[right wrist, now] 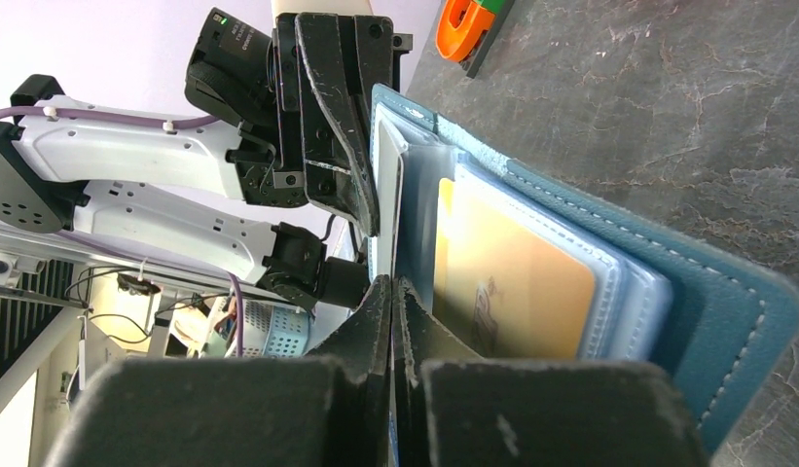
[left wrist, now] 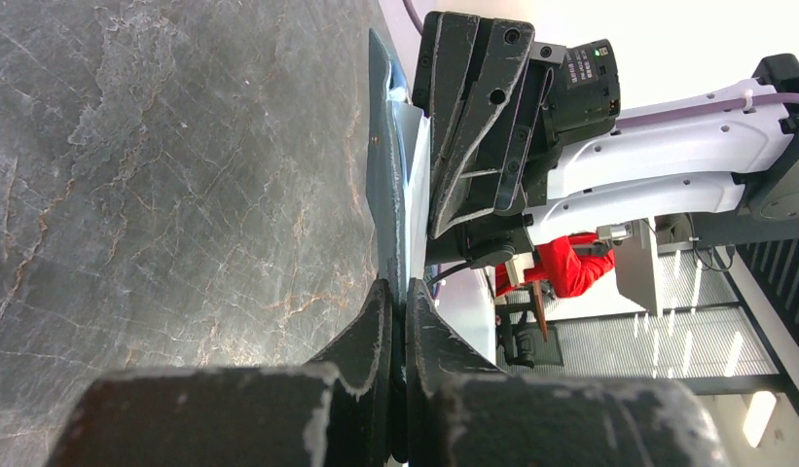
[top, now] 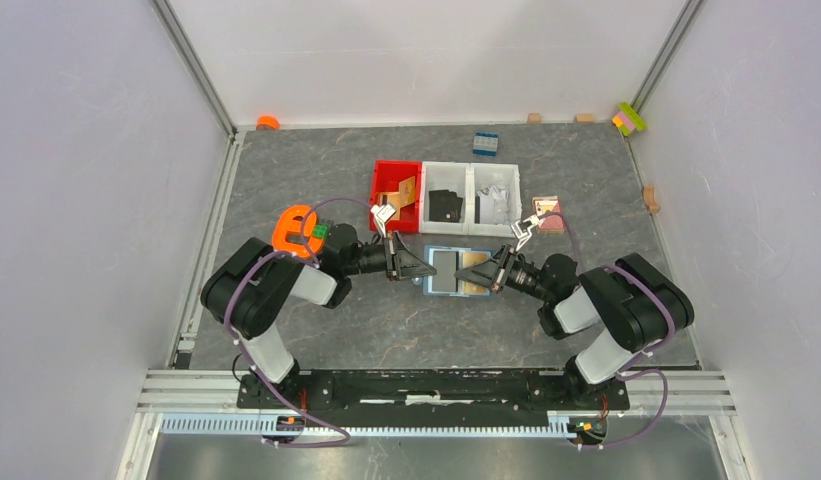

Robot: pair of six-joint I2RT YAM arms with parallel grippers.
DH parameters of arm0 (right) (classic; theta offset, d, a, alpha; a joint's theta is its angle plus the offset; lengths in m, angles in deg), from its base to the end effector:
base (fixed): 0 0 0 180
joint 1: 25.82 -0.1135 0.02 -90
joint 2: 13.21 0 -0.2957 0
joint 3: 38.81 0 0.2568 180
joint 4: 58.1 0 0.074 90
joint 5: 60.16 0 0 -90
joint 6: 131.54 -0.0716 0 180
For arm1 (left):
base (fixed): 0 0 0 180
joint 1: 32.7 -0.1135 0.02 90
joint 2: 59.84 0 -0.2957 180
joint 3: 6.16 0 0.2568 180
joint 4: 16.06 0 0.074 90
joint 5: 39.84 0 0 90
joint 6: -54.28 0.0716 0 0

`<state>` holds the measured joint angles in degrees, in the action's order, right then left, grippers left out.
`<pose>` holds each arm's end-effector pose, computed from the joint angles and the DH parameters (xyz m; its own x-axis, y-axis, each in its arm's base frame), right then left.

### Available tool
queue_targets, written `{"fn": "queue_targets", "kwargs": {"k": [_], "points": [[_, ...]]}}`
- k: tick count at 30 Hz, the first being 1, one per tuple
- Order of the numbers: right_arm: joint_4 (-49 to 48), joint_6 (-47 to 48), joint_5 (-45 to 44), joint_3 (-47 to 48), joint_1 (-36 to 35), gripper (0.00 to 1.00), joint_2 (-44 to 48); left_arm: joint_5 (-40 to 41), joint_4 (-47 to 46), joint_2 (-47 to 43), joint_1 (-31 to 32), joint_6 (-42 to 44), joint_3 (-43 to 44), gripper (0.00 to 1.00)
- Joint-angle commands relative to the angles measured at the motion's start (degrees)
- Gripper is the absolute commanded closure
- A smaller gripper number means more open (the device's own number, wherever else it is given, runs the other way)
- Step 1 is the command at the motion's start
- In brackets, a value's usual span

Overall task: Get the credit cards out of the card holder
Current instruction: Remove the credit card from the card holder.

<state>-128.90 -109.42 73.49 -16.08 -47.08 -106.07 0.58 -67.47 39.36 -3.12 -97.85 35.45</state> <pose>0.2130 0.1359 0.1688 -0.8348 0.3944 -0.3840 -0.3511 0.1558 0.9233 0.2554 -0.2077 0.1756 -0.9086 -0.1433 -0.3923 0.3746 0.1359 -0.9172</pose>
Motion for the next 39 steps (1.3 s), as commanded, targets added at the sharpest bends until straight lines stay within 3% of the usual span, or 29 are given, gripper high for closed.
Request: {"fn": "queue_targets", "kwargs": {"k": [1, 13, 18, 23, 31, 39], "points": [[-16.0, 0.1, 0.4, 0.4, 0.6, 1.0, 0.1, 1.4, -2.6, -1.9, -0.8, -0.4, -0.6, 0.98], [-14.2, 1.2, -1.1, -1.8, 3.3, 1.0, 2.4, 1.8, -2.3, -2.6, -1.4, -0.1, -1.1, 0.98], [-15.0, 0.7, -0.4, -1.2, 2.9, 0.75, 1.0, 0.7, -7.2, -1.3, -1.3, -2.5, -1.3, 0.98], [-13.8, 1.4, -0.2, -0.2, 1.6, 0.68, 0.2, -1.0, -12.9, 1.1, -0.6, -6.0, -0.7, 0.98], [-15.0, 0.9, 0.9, 1.0, 0.1, 0.69, 0.0, -1.9, -14.7, 3.2, 0.6, -7.6, 0.4, 0.98], [-18.2, -0.7, 1.3, 1.2, -0.4, 0.79, -0.4, -2.1, -14.3, 4.0, 0.9, -7.7, 0.9, 0.98]]}}
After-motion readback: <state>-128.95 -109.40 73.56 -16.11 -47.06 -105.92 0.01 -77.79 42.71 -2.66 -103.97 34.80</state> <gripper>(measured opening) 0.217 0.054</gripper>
